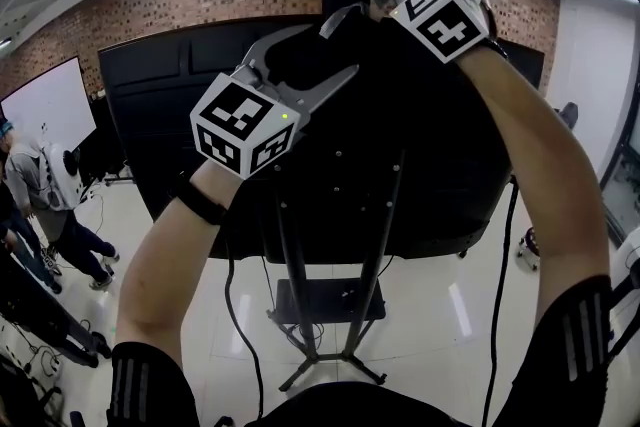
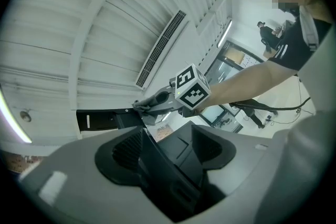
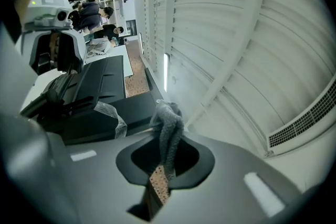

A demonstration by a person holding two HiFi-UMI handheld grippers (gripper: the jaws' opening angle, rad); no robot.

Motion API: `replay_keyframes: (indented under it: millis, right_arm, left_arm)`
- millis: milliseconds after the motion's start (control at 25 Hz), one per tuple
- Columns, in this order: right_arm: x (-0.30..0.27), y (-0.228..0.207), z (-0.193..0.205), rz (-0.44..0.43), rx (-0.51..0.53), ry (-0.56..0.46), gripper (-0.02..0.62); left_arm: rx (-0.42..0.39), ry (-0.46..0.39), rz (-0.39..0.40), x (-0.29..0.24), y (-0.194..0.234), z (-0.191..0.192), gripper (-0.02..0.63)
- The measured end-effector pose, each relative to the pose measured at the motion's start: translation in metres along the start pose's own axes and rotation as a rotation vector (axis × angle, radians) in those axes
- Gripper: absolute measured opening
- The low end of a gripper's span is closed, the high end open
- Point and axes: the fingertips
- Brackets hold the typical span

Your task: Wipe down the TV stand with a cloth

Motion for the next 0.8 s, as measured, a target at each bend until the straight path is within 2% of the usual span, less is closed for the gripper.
replay_keyframes:
  millis: [400,640,800]
  right_arm:
    - [-0.010,0.041,-0.052,-0.107,0.143,-0.126,0.021]
    - [-0.004,0.078,-0.059,-0.209,0.131,-0.129,0.021]
    - [0.002,0.111,-0.055,-0.256,0.172,-0.120,0.021]
  left_arm:
    - [0.033,0.017,-0.007,0.010,0.004,0.015,0.313]
    - [0.062,0.038,-0.018,0.023,0.003,0.033,0.313]
    - [0.088,0.039,-0.014,0.032,-0.002,0.047,0.313]
Point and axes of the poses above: the fingertips, and each gripper's own axes: x backward along the fingers, y to its left, z out of its underside, and after that the axes turned 14 degrees about x, right-handed
